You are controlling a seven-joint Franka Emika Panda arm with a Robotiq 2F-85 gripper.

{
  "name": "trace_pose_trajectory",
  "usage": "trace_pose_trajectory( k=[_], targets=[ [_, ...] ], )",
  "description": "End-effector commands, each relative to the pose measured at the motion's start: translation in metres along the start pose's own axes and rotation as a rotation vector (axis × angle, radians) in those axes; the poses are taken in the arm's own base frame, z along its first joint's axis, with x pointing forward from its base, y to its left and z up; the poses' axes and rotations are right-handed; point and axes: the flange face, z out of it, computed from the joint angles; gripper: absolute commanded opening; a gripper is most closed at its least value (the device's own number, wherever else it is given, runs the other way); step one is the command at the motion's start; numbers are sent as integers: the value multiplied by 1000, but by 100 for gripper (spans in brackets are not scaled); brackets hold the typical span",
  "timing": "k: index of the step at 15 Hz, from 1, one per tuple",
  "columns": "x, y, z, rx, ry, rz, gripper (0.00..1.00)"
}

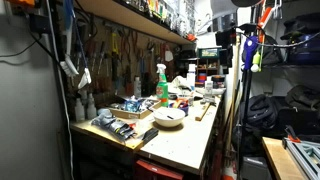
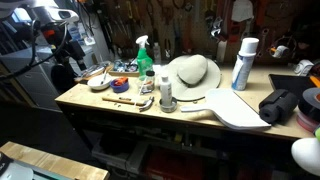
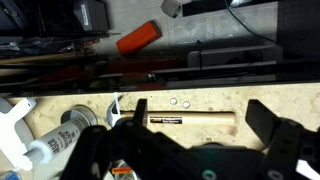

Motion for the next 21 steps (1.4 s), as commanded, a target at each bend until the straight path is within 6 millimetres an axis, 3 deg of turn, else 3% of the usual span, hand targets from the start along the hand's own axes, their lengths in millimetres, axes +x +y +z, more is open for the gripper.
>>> trace_pose_trajectory(
  k=[1,8,12,15,16,19,20,21],
  targets=[
    [0,0,0,0,-1,0,100],
    [0,0,0,0,-1,0,100],
    [32,-70,-24,123,110,-91,100],
    [71,-123,-39,188,149,-186,100],
    [88,-134,-39,131,161,-189,100],
    [120,-140,-40,-49,169,-190,100],
    [97,-139,-42,13,186,-195,100],
    [106,-142,-39,6,178,-197,100]
  ],
)
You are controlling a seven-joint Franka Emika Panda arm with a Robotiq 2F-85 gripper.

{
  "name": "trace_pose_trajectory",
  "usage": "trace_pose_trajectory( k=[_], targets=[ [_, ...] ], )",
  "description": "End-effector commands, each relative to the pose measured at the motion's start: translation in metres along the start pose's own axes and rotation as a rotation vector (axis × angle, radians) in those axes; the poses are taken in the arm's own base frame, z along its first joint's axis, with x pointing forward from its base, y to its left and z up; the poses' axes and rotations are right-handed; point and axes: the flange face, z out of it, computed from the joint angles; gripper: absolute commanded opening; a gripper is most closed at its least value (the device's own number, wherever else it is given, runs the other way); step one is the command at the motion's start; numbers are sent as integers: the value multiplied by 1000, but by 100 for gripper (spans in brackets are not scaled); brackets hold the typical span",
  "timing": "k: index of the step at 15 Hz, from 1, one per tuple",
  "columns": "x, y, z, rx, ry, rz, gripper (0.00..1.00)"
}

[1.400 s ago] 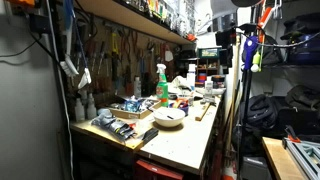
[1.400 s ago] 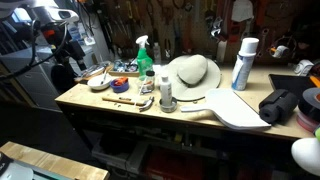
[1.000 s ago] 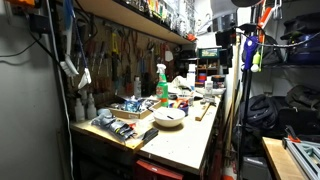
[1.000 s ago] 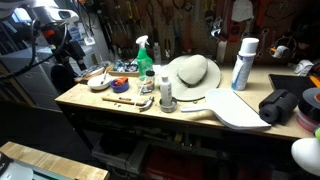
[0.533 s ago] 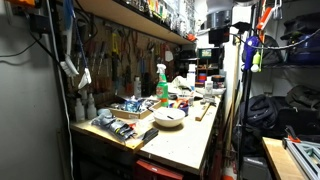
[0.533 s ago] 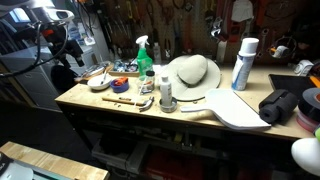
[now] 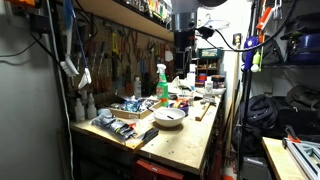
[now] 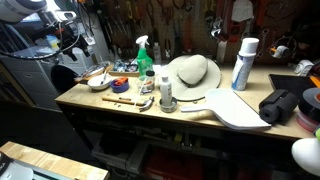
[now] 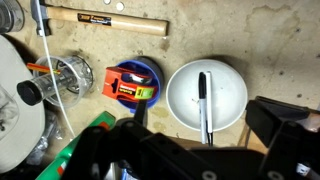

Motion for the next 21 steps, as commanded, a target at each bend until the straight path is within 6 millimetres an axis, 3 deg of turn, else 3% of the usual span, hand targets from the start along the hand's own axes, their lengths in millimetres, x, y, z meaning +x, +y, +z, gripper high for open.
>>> trace_pose_trajectory(
  k=[1,6,8,11,12,13,17,18,19,20,21],
  targets=[
    [2,0,2,2,-5,0,100],
    [6,-3,0,35,0,-3,100],
    [20,14,8,172,17,-66,100],
    [40,47,37,304,-19,-154,100],
    [52,48,49,339,-46,-176,100],
    [61,46,57,365,-62,-192,100],
    [110,4,90,345,-140,-218,100],
    [121,4,93,341,-157,-216,100],
    [128,5,91,336,-163,-220,100],
    [108,3,89,346,-124,-223,100],
    [118,0,92,348,-134,-226,100]
  ],
)
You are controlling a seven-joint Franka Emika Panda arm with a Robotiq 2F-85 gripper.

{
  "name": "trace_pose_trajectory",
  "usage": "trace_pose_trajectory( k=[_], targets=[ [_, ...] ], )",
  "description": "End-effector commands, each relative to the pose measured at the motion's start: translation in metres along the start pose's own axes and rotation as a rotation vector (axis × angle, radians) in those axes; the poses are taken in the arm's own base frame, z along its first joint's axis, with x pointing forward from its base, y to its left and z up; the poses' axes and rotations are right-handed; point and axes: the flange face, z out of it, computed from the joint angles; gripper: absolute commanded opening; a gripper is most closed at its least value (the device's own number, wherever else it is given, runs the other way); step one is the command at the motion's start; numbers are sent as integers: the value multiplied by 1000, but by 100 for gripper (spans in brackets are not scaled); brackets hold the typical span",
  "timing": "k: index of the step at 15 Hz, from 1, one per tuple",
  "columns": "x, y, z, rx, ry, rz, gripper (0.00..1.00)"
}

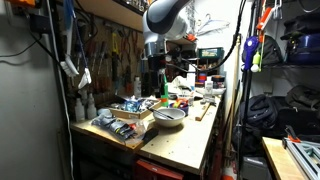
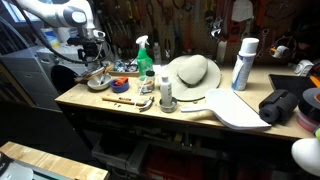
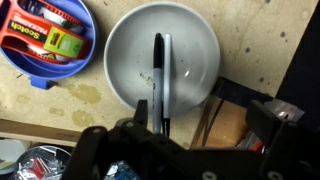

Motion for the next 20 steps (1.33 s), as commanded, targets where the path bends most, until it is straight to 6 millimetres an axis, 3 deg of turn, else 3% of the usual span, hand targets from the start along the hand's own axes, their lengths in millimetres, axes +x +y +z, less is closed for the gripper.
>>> trace_pose_trajectory(
  k=[1,4,11,15,20],
  targets=[
    [7,2,0,2,-6,1,100],
    [18,7,2,79,77,55,100],
    [45,58,14,133,479,227,100],
    [61,53,26,130,607,212,100],
    [75,44,55,124,608,205,100]
  ],
)
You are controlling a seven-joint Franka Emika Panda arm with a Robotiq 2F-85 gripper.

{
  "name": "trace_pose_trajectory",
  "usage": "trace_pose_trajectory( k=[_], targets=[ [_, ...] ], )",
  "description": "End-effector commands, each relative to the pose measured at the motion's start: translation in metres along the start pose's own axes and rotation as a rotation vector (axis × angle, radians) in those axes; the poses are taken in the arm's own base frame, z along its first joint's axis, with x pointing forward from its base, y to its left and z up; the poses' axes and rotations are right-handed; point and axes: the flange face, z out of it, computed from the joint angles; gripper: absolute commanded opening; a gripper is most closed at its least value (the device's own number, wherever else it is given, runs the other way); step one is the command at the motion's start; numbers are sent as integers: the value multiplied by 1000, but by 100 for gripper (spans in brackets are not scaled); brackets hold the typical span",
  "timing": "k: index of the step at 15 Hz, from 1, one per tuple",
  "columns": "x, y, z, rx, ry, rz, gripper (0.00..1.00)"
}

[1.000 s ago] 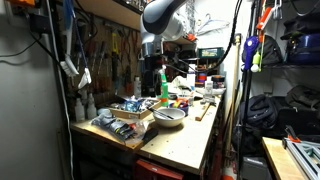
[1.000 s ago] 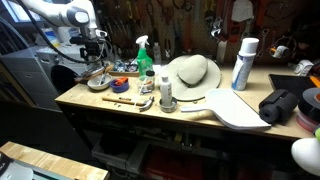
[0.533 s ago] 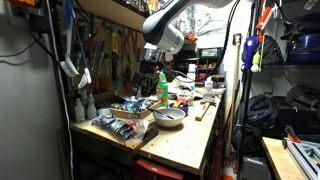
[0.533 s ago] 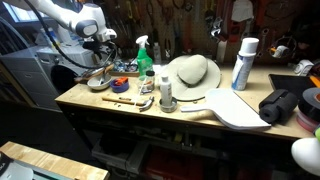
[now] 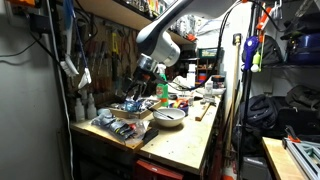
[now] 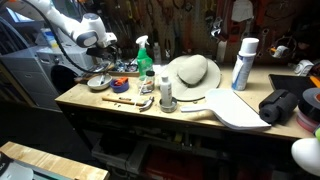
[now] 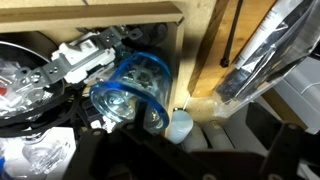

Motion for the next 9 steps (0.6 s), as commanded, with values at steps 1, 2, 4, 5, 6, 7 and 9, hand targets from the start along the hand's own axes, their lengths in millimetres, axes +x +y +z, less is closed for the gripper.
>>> trace_pose_trajectory(
  k=[1,2,4,5,6,7,9],
  targets=[
    [-7,5,18,-1,9,9,100],
    [-8,5,20,3,7,16,99],
    [-8,5,22,10,7,21,87],
    [-8,5,23,11,10,22,87],
    [-8,5,23,12,14,23,88],
    [-7,5,23,14,20,22,84],
    [-4,0,25,8,53,14,92]
  ],
)
